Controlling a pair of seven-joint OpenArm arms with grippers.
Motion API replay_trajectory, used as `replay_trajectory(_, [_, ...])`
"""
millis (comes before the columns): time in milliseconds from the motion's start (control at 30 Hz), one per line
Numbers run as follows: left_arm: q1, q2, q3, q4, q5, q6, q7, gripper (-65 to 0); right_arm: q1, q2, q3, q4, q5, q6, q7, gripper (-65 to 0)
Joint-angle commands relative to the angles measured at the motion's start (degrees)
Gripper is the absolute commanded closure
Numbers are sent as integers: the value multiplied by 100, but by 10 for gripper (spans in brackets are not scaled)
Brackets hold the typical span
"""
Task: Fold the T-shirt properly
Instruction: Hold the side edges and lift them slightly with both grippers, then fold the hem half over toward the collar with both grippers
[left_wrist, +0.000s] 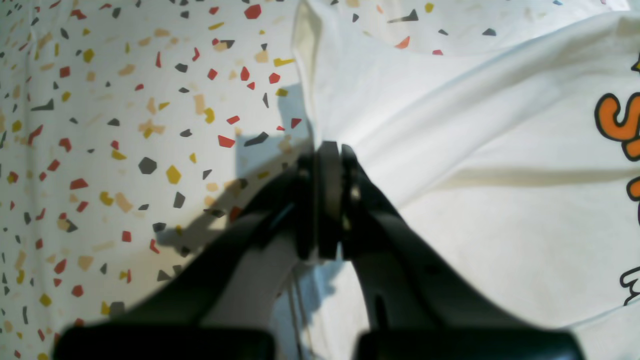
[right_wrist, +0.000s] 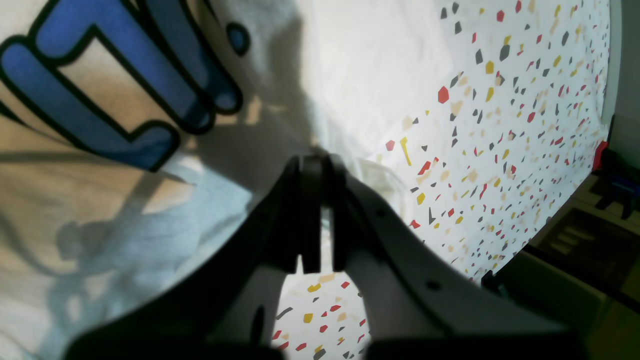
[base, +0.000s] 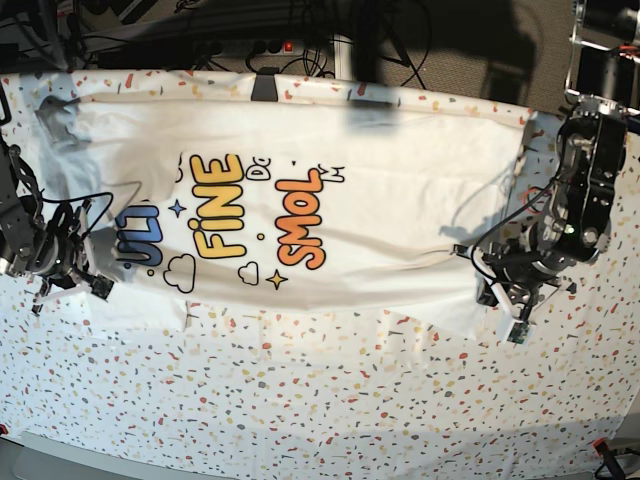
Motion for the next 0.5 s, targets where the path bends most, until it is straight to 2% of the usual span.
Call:
replay_trajectory(0, [-127, -63, -42, 105, -7, 13, -138, 0, 142, 122, 72, 52, -17, -58, 52, 0])
replay_trajectory(233, [-127, -66, -42, 105, 2, 13, -138, 0, 142, 103, 72, 81, 26, -58, 17, 0])
replay_trajectory(467, [-66, -63, -42, 111, 192, 15, -61, 0, 136, 225, 74, 470, 26, -58, -734, 0])
